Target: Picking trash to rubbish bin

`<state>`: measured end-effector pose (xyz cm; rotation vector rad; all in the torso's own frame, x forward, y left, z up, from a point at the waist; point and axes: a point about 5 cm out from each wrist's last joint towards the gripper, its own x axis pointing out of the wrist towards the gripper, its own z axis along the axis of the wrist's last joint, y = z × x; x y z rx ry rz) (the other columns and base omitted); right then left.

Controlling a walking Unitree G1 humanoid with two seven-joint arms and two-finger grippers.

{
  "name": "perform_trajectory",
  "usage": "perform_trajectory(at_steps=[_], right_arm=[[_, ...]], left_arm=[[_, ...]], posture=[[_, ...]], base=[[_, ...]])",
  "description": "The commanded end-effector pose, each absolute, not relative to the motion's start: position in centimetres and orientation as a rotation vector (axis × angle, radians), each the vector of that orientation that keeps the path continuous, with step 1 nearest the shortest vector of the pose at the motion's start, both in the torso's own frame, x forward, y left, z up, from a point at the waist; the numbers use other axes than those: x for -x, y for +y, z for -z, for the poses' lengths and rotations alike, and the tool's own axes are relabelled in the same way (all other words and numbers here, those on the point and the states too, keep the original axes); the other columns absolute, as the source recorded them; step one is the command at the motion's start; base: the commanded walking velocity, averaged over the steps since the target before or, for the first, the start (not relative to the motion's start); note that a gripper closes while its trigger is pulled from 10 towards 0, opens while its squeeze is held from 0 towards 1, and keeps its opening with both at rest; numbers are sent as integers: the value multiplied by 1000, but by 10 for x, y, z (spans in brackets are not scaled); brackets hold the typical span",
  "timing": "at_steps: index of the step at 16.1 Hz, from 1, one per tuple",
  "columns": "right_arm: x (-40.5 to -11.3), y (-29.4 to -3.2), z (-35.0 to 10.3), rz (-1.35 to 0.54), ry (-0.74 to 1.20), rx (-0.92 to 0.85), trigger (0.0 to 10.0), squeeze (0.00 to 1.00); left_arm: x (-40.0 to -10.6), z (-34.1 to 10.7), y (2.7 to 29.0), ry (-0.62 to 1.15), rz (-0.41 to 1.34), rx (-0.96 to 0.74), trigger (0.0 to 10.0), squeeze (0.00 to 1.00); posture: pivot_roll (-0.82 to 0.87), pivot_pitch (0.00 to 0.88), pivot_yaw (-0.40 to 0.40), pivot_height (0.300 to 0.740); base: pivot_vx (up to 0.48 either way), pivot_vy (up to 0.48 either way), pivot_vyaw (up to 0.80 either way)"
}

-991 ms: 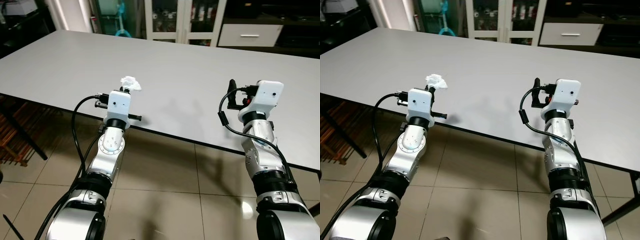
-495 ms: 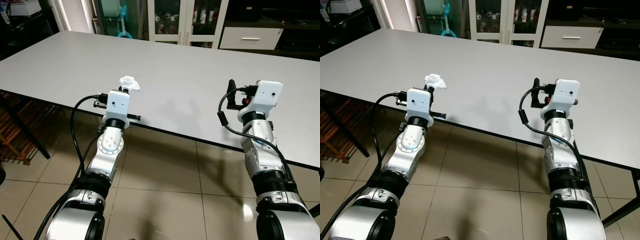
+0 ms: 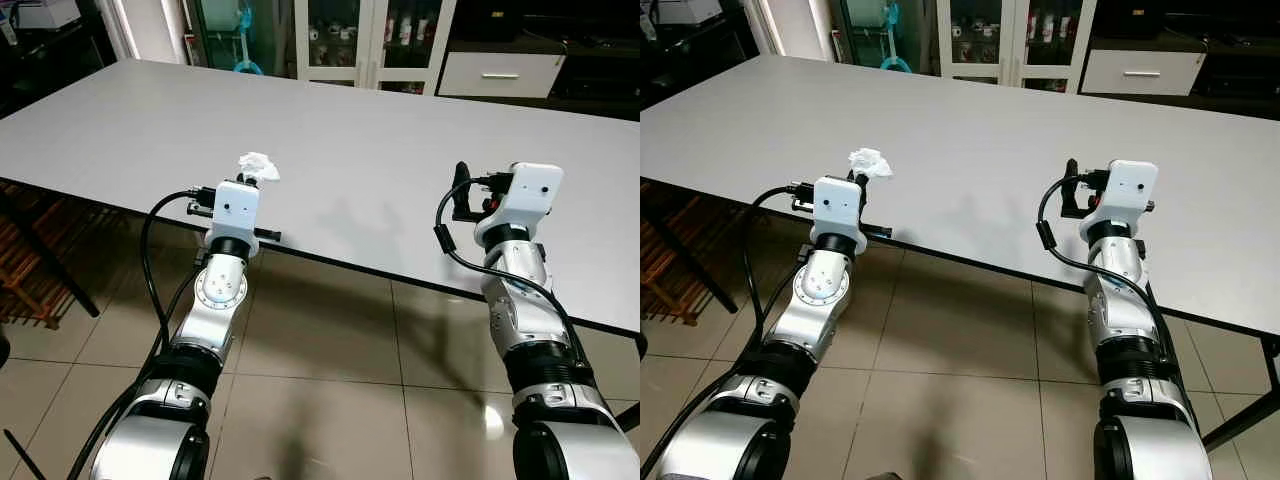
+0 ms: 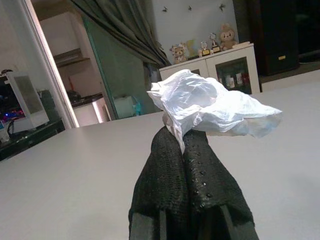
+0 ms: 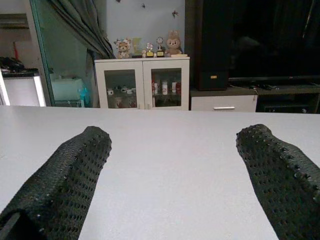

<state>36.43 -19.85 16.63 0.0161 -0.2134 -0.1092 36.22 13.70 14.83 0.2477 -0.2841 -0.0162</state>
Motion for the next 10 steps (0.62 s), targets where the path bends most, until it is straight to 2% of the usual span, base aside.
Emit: perform_trajectory(at_steps=[1,10], right_arm=[[-364,-198,-169,107,-218,-7,10000,0],[-361,-193,-158,80,-185,8,10000,0]], left_arm=[[-362,-151,140,-291,-2,-250,10000,0],[-357,-139,141,-255,2,-257,10000,0]], posture=[[-64,77,31,740],[-62,91,35,740]], base=[[0,0,0],[0,0,800]])
